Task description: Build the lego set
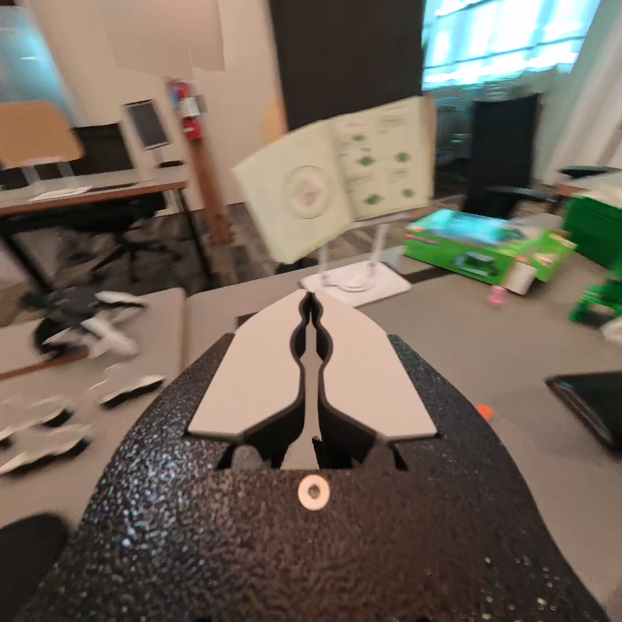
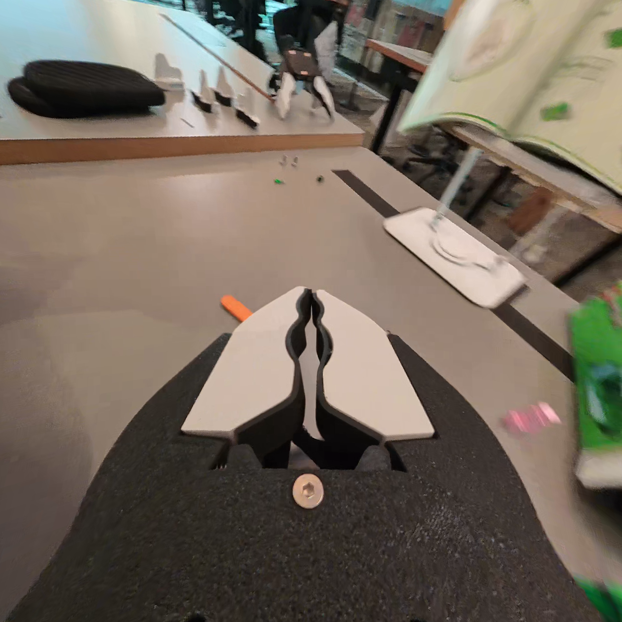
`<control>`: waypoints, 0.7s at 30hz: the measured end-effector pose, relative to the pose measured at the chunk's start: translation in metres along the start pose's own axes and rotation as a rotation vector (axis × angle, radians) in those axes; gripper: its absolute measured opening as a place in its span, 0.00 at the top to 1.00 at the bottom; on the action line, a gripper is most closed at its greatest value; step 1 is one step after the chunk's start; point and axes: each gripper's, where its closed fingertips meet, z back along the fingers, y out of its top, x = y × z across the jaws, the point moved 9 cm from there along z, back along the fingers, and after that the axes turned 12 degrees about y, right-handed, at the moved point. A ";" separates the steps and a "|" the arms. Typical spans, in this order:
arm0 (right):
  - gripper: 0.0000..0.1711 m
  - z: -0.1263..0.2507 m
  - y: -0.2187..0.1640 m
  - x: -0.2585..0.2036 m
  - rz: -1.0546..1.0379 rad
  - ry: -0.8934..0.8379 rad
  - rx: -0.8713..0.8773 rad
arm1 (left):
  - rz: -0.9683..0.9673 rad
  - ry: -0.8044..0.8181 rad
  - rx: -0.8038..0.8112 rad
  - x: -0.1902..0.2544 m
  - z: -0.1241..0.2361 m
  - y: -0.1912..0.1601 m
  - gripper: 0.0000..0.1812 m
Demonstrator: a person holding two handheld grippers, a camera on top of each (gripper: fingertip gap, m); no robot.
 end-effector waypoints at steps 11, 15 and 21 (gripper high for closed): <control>1.00 0.311 -0.099 0.063 -0.208 -1.085 -0.159 | -0.008 -0.347 -0.190 0.129 -0.017 -0.065 1.00; 0.98 0.396 -0.155 0.062 -0.415 -1.340 -0.262 | -0.004 -0.370 -0.223 0.139 -0.017 -0.068 1.00; 0.74 0.415 -0.195 0.068 -0.580 -1.123 -0.162 | -0.119 -0.405 -0.273 0.152 -0.016 -0.065 1.00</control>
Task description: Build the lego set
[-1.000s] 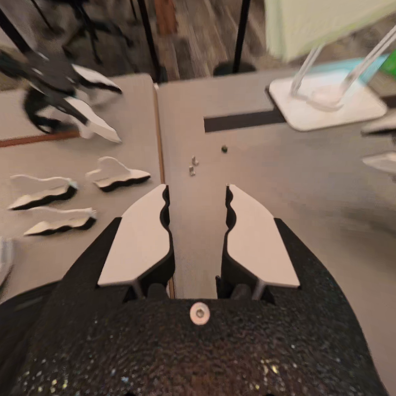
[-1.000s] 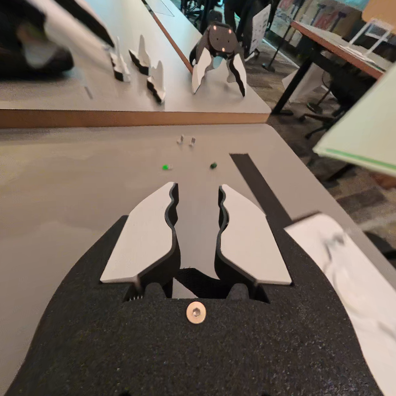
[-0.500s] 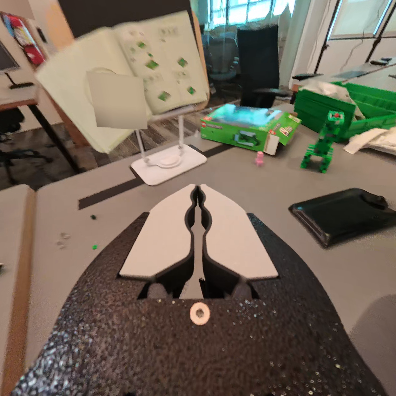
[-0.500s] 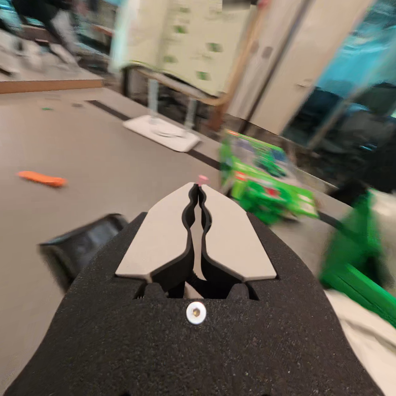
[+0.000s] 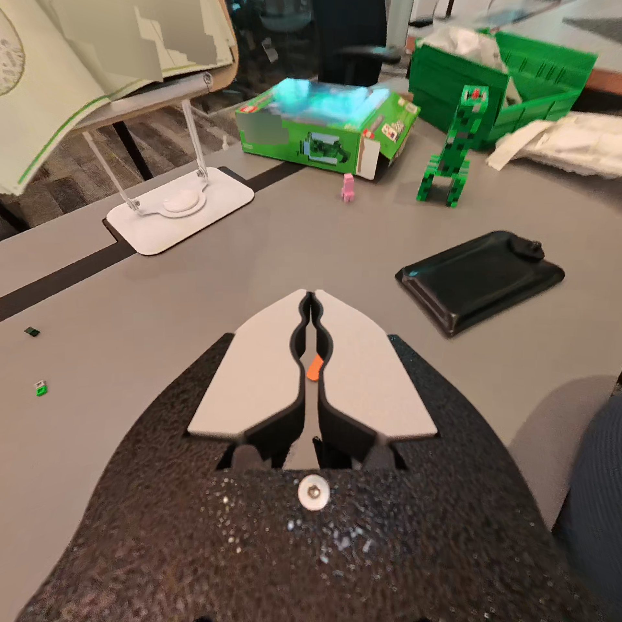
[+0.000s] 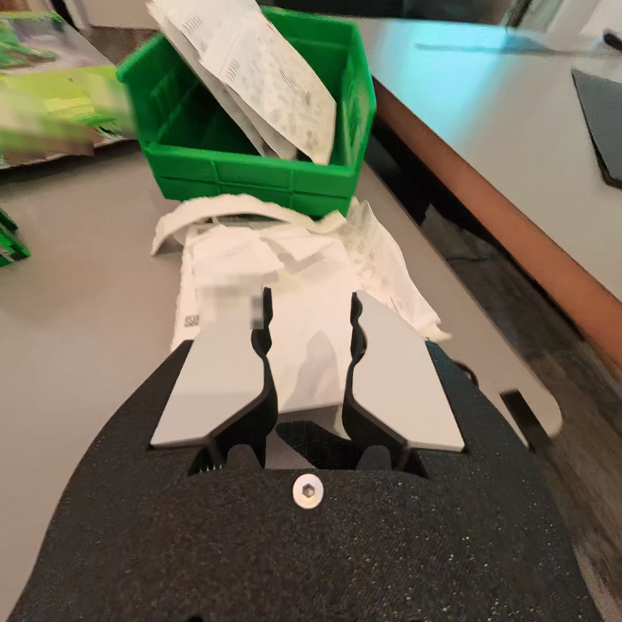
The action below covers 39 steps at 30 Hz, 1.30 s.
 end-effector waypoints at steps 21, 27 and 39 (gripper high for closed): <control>0.75 -0.240 0.134 -0.011 0.756 0.133 -0.239 | -0.030 0.087 -0.090 -0.004 0.015 -0.005 1.00; 0.95 -0.226 0.155 0.021 0.584 0.016 -0.149 | -0.042 0.078 -0.118 -0.004 0.012 -0.010 1.00; 1.00 -0.206 0.152 0.061 0.125 -0.064 -0.031 | -0.054 0.040 -0.107 -0.001 0.003 -0.004 1.00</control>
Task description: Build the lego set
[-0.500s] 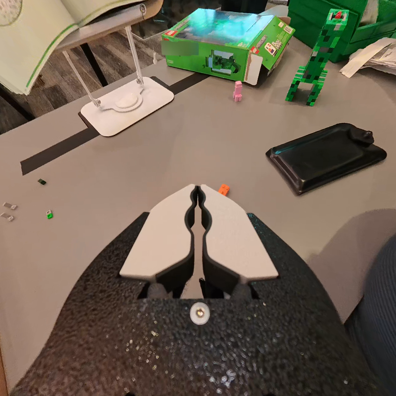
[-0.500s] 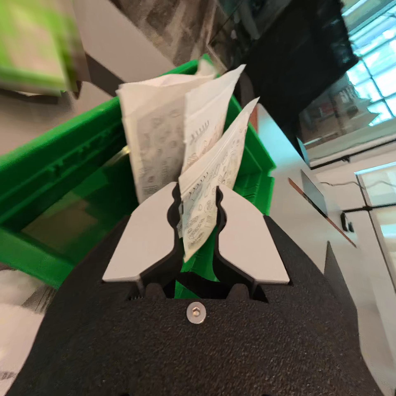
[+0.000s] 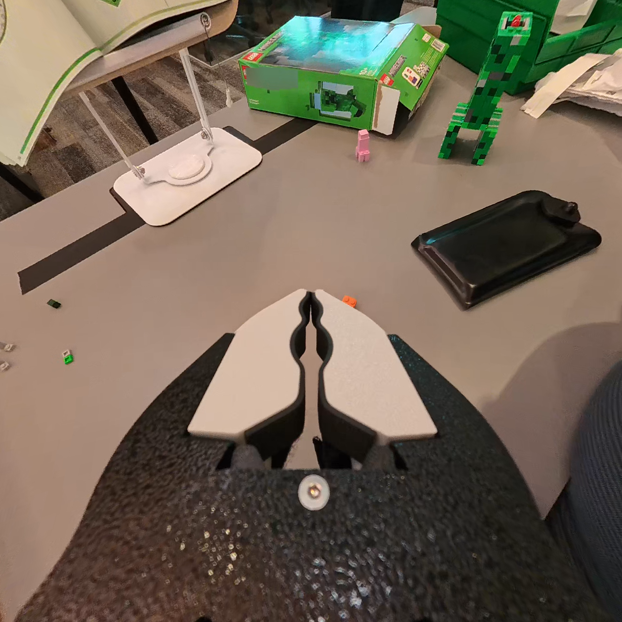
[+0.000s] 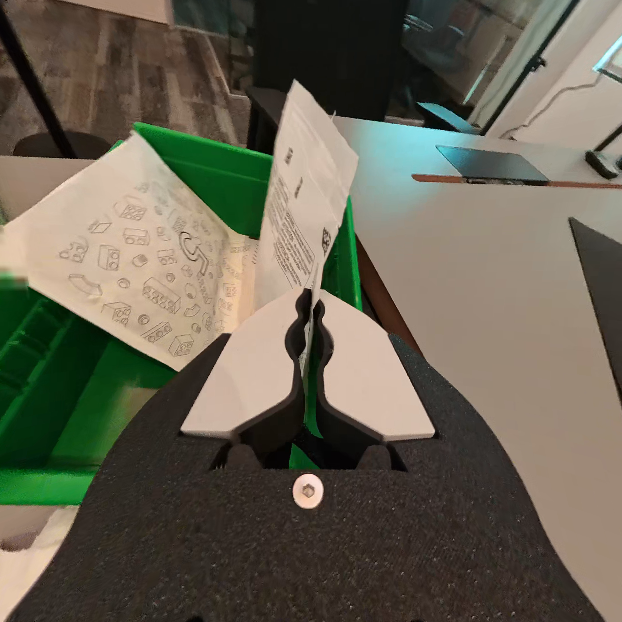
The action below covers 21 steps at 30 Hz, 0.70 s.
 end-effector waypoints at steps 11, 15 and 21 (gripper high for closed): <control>0.84 -0.013 -0.017 -0.084 0.462 0.461 -0.094 | -0.005 -0.029 -0.007 0.008 -0.004 0.006 1.00; 0.86 -0.011 -0.024 -0.085 0.488 0.539 -0.064 | 0.004 -0.028 -0.015 0.011 -0.003 0.004 1.00; 0.85 0.006 -0.026 -0.065 0.522 0.487 0.026 | -0.002 -0.020 -0.033 0.015 -0.002 0.007 1.00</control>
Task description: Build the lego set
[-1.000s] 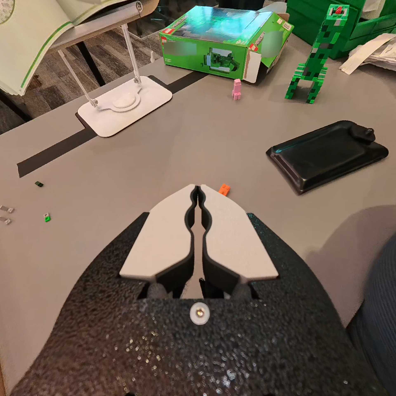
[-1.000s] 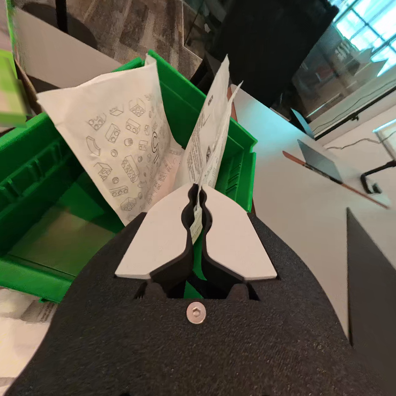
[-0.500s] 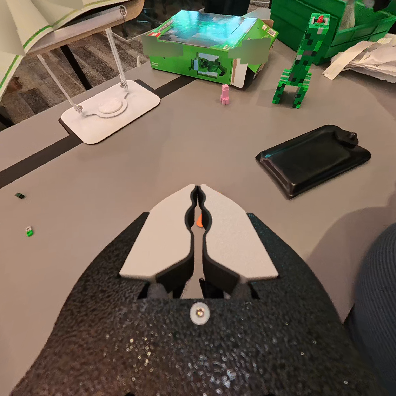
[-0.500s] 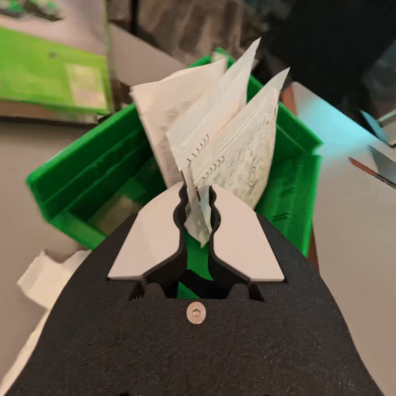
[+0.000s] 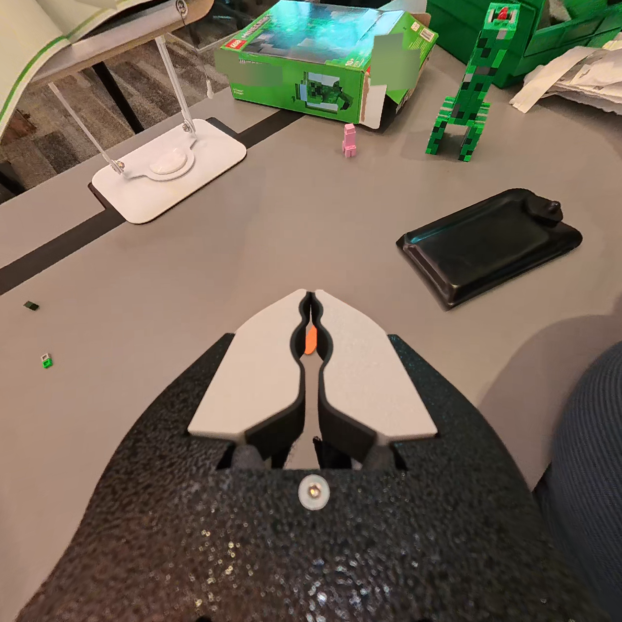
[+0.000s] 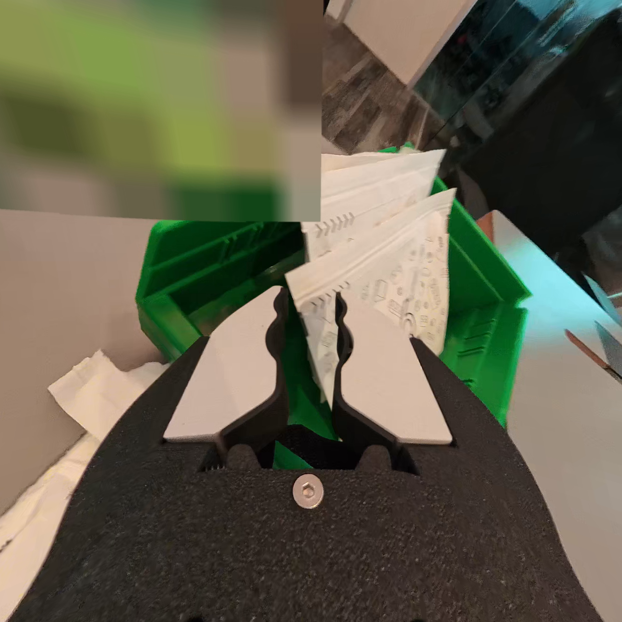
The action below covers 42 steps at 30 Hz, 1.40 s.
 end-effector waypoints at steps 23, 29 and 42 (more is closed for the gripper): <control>1.00 0.009 -0.004 0.036 -0.008 -0.231 -0.105 | -0.092 -0.086 -0.074 0.027 -0.021 0.013 1.00; 1.00 0.038 -0.021 0.052 -0.494 -0.617 0.085 | -0.095 -0.114 -0.083 0.027 -0.025 0.017 1.00; 0.81 -0.022 0.025 -0.014 0.259 -0.263 0.013 | -0.091 -0.149 -0.085 0.034 -0.027 0.015 1.00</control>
